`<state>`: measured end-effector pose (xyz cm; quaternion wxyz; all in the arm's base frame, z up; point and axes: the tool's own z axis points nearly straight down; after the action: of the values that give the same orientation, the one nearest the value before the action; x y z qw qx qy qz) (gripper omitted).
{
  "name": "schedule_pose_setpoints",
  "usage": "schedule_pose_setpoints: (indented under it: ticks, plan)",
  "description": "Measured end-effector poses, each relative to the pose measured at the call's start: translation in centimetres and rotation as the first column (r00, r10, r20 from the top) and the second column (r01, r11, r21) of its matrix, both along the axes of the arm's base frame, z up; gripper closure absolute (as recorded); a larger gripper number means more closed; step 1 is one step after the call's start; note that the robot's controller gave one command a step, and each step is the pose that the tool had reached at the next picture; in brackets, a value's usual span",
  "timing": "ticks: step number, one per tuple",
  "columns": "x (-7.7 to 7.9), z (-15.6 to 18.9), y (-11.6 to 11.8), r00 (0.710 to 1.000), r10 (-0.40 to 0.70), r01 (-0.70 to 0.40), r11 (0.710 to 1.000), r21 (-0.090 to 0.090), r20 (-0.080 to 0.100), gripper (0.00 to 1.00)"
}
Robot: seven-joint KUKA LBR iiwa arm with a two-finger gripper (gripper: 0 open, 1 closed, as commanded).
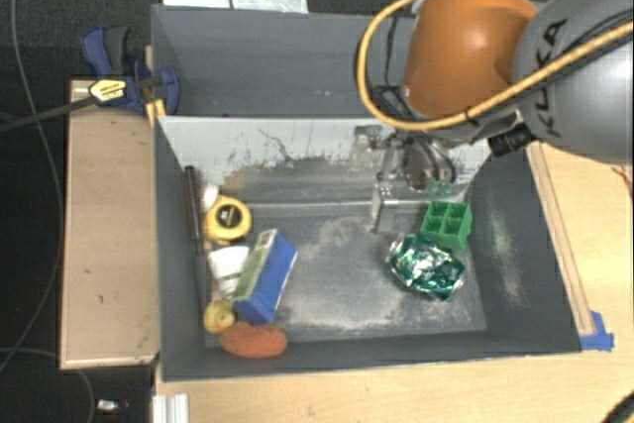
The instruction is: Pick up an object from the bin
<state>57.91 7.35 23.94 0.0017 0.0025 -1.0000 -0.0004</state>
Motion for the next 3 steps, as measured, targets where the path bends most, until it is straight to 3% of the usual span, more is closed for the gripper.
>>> schedule_pose_setpoints:
  ticks: [1, 2, 3]
  plan:
    - [0.1, 0.4, 0.0, 1.0, -0.002, 0.002, 1.0, 0.0, 0.007, 0.0]
    - [-0.6, 1.5, -3.9, 0.999, 0.033, -0.033, 0.999, 0.0, 0.006, 0.0]
    - [-0.2, -1.9, -7.1, 0.998, -0.056, 0.056, 0.998, 0.002, 0.009, 0.0]
